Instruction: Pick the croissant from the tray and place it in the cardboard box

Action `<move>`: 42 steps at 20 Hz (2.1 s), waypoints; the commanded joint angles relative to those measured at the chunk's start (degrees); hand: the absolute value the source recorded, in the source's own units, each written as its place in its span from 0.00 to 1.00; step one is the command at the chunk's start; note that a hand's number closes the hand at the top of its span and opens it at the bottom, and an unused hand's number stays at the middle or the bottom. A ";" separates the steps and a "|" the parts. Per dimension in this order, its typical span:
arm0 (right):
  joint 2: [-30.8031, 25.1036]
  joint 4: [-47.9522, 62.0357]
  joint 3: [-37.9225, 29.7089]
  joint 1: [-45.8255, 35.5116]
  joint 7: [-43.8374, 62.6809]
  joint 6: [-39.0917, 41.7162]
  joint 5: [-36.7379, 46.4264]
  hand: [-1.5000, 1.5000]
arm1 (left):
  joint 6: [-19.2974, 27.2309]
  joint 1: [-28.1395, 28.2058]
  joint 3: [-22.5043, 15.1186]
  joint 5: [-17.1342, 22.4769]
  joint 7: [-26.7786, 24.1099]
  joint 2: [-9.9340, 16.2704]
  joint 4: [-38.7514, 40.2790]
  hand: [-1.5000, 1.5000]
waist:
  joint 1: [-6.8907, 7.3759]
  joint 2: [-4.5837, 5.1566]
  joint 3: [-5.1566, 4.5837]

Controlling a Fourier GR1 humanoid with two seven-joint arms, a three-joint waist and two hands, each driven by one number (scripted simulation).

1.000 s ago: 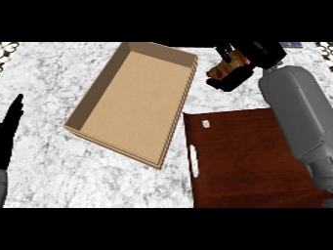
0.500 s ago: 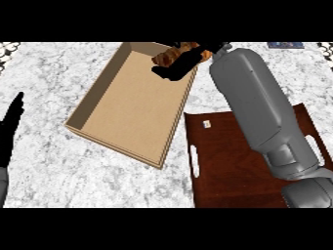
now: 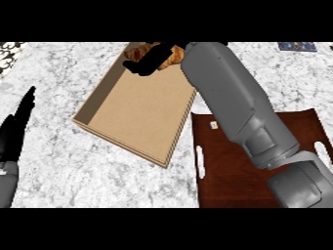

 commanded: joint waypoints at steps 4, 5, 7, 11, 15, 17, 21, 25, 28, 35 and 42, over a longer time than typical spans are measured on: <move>0.30 8.81 5.84 -3.83 1.58 -5.83 -5.30 1.00 | -0.22 -1.40 -1.31 -1.02 -3.27 -1.05 2.40 0.50 | 3.72 0.86 -0.13; 0.30 9.98 6.12 -4.47 1.85 -6.79 -4.24 1.00 | -0.43 -4.65 -1.03 -0.68 -1.76 -1.06 3.41 0.50 | 3.39 1.20 -0.14; 0.31 10.99 7.49 -0.90 1.38 -12.02 -4.23 1.00 | 0.54 -4.92 -2.05 -2.15 0.48 -1.34 1.50 0.50 | 4.59 1.32 -0.08; 0.31 13.92 6.27 -1.30 5.17 -8.08 -8.88 0.00 | -0.50 -6.99 -2.13 -1.67 -0.22 -1.43 3.15 0.50 | 5.25 1.67 -0.09; 0.31 14.95 6.92 -1.36 4.92 -6.37 -11.02 0.00 | -0.56 -8.05 -2.64 -1.80 -0.44 -2.22 3.73 0.50 | 5.92 1.84 -0.08; 0.31 14.58 5.70 -1.49 3.82 -8.07 -12.49 0.00 | -0.92 -5.11 -3.10 -1.44 -2.54 -2.89 3.61 0.50 | 6.34 1.84 -0.08; 0.31 13.07 5.78 -0.28 -0.41 -11.11 -14.97 0.00 | -2.35 -8.16 -1.57 -0.83 -0.91 -0.45 3.67 0.50 | 7.07 1.77 0.01; 0.31 11.64 1.87 -2.03 -3.00 -13.30 -19.76 0.00 | 0.23 -5.29 -2.61 -2.48 -3.74 -2.56 5.01 0.50 | 5.32 1.52 -0.02; 0.31 11.01 -1.60 -0.42 -6.77 -14.51 -24.05 0.00 | -0.86 -5.71 -0.88 -1.38 -2.13 -0.98 5.58 0.50 | 3.72 1.19 0.04; -3.14 13.11 -6.37 -0.33 -12.10 -7.13 -28.00 0.00 | 0.96 -2.76 0.40 -1.57 -4.51 -1.27 5.83 0.50 | 0.75 0.98 0.04; -13.15 16.16 -9.18 0.75 -12.48 -1.20 -29.40 0.00 | -0.12 -1.74 1.79 -0.77 -2.89 0.42 3.44 0.50 | 0.47 0.89 0.09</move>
